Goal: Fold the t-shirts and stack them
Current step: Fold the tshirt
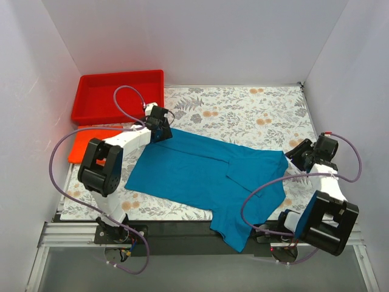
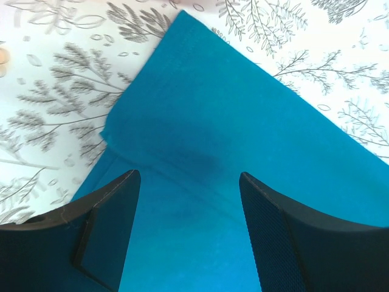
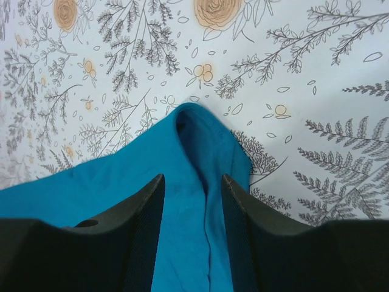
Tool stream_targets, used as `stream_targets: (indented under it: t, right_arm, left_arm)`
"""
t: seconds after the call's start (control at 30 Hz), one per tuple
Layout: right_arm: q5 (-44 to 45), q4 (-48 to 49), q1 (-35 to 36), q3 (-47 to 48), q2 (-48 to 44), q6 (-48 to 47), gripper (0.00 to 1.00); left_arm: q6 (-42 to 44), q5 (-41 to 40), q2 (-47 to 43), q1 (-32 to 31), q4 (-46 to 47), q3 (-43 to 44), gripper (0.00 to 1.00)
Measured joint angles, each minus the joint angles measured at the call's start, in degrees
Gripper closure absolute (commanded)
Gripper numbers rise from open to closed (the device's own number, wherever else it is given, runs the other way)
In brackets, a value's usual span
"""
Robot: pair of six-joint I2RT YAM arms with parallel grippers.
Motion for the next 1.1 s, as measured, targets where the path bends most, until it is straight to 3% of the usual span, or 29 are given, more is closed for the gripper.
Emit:
stream_targets:
  t: [0.17, 0.53, 0.57, 0.67, 0.7, 0.8, 1.1]
  right_arm:
    - [-8.5, 9.1, -3.7, -2.8, 6.6, 3.0, 0.52]
    - [-15.9, 18.9, -3.7, -2.8, 16.5, 2.9, 0.57]
    - [-16.1, 19.1, -3.7, -2.8, 17.3, 2.8, 0.58]
    - [-16.9, 20.1, -3.7, -2.6, 20.5, 1.7, 0.75]
    - [-17.4, 20.3, -3.8, -2.5, 21.5, 1.6, 0.86]
    - [-17.8, 20.8, -4.1, -1.4, 23.5, 1.0, 0.99]
    - [-18.3, 21.0, -4.4, 7.3, 31.9, -2.4, 0.99]
  left_arm:
    - [0.1, 0.5, 4.3, 0.0, 0.2, 1.0, 0.35]
    - [-0.1, 0.3, 5.5, 0.2, 0.1, 1.0, 0.36]
    - [-0.1, 0.1, 5.6, 0.2, 0.0, 1.0, 0.36]
    - [-0.2, -0.6, 5.7, 0.2, -0.5, 1.0, 0.36]
    - [-0.3, -0.8, 5.7, 0.2, -0.5, 1.0, 0.36]
    - [-0.3, -1.4, 5.7, 0.2, -1.2, 1.0, 0.38]
    - [-3.3, -2.3, 7.3, 0.6, -3.3, 2.5, 0.40]
